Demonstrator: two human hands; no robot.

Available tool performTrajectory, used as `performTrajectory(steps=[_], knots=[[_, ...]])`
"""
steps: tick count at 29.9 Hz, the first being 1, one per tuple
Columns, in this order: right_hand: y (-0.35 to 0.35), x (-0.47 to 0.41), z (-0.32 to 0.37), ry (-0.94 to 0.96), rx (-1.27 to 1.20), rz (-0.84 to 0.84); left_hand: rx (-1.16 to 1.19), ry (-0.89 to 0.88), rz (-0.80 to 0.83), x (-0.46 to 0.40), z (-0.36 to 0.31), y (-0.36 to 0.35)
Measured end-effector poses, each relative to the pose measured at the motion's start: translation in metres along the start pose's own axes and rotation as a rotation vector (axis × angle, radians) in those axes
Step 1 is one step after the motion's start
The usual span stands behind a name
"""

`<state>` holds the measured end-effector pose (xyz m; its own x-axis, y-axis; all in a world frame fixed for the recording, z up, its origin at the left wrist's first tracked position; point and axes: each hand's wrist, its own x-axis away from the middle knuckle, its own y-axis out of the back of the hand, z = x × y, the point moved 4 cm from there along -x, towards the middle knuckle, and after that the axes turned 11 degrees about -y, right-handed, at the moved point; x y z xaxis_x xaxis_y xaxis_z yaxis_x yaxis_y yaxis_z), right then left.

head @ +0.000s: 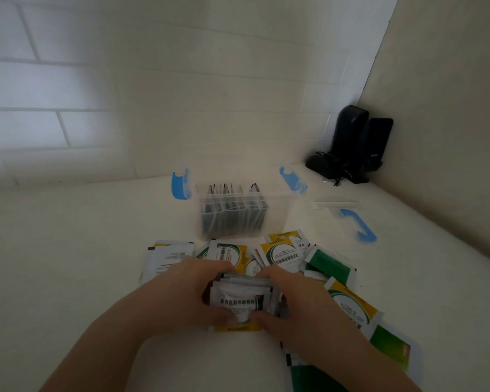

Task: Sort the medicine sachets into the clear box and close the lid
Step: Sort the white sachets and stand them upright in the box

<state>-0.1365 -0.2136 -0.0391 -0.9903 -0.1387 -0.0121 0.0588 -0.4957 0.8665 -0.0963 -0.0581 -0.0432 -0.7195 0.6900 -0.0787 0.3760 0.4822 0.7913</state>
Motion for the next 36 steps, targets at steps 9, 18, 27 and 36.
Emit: performTrajectory(steps=[9,18,27,36], knots=[[0.016,0.004,0.014,0.019,-0.054,-0.103,-0.173,-0.179,-0.28,0.003,-0.027,0.02],[0.092,-0.016,0.025,0.054,-0.11,-0.506,-0.071,-0.293,-0.225,-0.07,-0.078,0.091],[0.127,-0.122,0.018,-0.15,0.012,-0.358,0.016,-0.122,-0.008,-0.178,-0.013,0.121],[0.1,-0.159,0.008,-0.224,0.375,-0.174,-0.233,-0.145,0.033,-0.194,0.009,0.091]])
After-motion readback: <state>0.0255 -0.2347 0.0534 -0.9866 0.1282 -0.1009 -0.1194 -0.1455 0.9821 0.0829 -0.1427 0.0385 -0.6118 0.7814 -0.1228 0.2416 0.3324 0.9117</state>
